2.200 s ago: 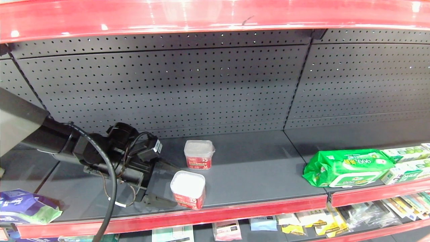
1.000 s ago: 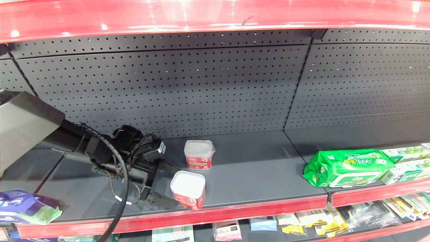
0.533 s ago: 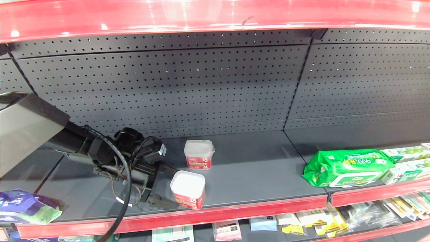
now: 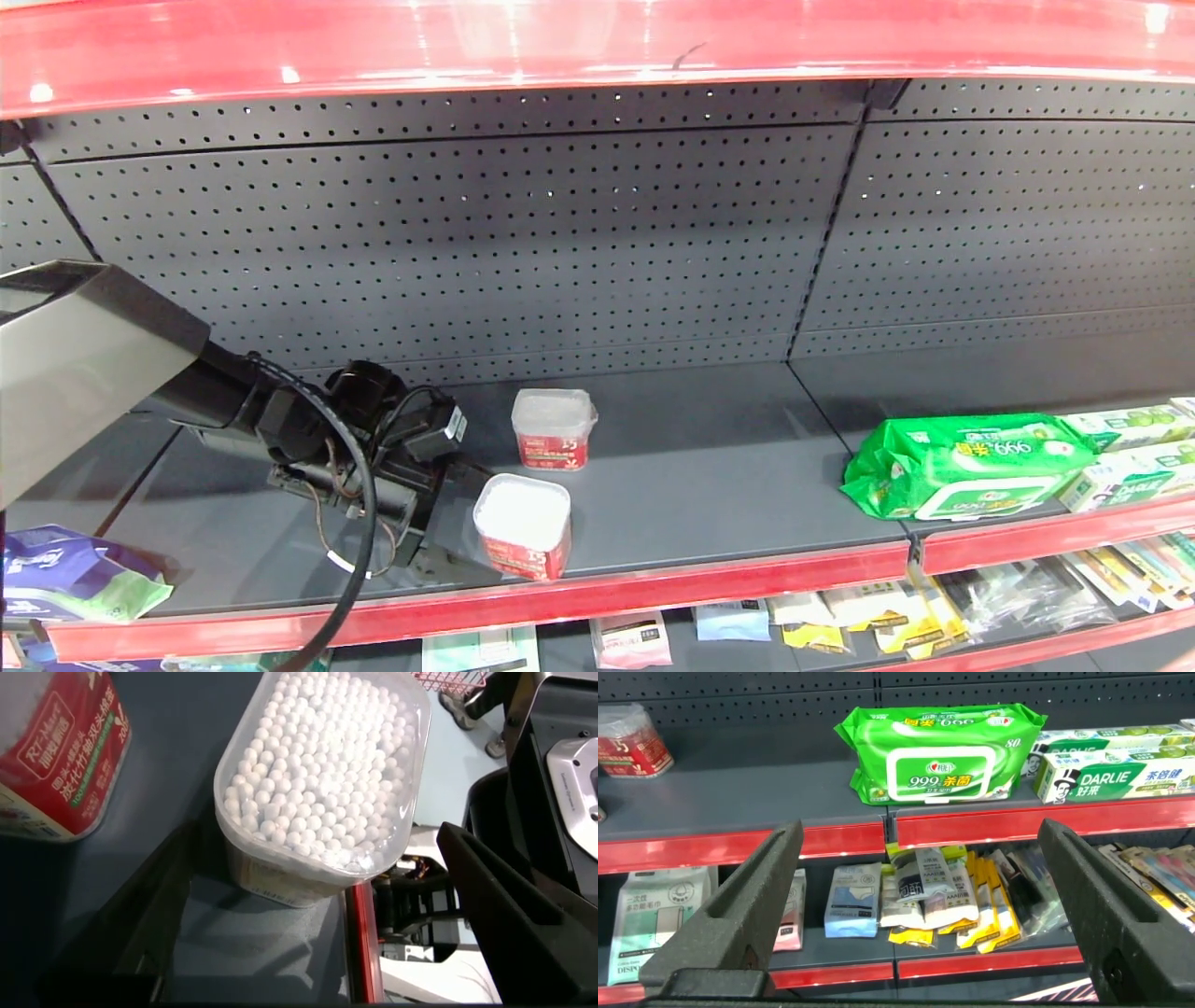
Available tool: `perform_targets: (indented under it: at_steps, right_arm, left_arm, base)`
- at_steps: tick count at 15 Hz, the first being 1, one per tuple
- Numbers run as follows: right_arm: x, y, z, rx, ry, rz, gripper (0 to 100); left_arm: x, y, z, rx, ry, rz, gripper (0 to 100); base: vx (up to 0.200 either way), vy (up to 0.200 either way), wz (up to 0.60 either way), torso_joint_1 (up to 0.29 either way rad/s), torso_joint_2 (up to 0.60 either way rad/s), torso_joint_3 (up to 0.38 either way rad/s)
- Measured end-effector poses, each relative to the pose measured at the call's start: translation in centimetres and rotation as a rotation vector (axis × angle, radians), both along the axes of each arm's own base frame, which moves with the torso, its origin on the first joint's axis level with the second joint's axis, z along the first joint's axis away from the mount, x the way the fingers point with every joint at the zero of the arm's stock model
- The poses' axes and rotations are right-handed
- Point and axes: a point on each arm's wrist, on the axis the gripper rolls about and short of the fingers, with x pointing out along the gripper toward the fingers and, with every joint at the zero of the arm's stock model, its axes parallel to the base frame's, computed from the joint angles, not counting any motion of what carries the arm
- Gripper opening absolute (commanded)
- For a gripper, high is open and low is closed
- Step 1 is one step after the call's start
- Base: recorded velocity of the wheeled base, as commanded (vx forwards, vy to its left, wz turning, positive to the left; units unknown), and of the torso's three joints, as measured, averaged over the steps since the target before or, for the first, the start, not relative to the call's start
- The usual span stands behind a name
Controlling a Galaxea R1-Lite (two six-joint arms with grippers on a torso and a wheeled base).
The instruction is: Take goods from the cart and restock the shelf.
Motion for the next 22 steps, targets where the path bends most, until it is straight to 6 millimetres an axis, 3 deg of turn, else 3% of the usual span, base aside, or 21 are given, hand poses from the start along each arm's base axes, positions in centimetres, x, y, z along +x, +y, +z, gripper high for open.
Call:
perform_targets:
  at_steps: [22]
  right_arm:
    - [0.0, 0.0, 0.0, 0.0, 0.0, 0.0, 100]
  left_arm:
    - [-0.3, 0.06, -0.73, 0.047, 0.025, 0.009, 100]
  base:
    - [0.0, 0.0, 0.0, 0.0, 0.0, 0.0]
